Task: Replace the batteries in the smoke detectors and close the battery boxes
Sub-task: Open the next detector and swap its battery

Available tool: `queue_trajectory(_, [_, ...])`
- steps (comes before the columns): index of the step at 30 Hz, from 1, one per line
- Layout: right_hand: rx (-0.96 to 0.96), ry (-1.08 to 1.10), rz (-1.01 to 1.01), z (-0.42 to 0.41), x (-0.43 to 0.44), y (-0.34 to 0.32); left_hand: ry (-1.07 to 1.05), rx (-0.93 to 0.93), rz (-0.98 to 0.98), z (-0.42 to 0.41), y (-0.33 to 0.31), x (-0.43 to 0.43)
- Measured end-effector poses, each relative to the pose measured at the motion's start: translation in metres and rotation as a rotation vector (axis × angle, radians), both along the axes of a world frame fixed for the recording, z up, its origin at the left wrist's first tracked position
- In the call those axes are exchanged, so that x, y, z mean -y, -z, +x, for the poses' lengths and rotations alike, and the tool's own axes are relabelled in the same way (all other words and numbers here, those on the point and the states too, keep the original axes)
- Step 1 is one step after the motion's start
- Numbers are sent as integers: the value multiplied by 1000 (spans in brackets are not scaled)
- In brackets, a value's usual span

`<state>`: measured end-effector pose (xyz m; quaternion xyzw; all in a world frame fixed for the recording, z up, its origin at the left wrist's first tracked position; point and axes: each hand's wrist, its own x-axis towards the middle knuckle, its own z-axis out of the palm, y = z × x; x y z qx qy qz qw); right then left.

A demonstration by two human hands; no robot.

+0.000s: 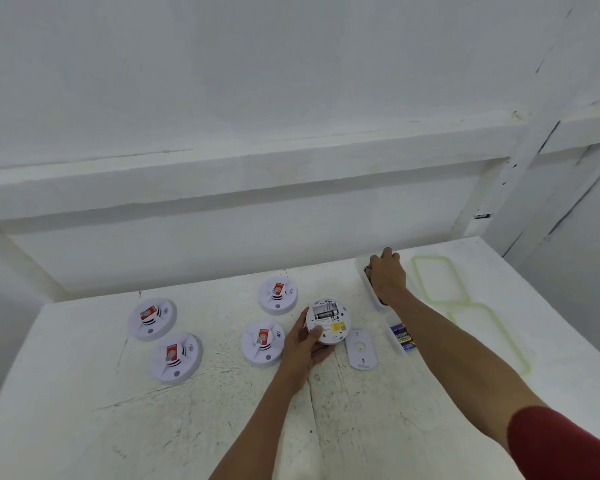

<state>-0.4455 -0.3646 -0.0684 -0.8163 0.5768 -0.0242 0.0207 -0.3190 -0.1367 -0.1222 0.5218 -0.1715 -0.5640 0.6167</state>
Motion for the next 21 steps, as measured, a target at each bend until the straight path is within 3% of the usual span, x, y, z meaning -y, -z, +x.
queue_trajectory(3, [35,29,0,1,-6,-8,2,-15,-17,1,0,0])
queue_trajectory(8, [335,22,21,5,-18,-18,3,-34,-14,1,-2,1])
queue_trajectory(14, [684,-270,101,20,-70,-27,0,-50,2,1,-2,1])
queue_trajectory(18, [568,-542,152,26,-95,-23,8,-46,0,1,-3,2])
queue_trajectory(21, [458,-628,112,25,-101,-16,3,-66,5,2,-4,2])
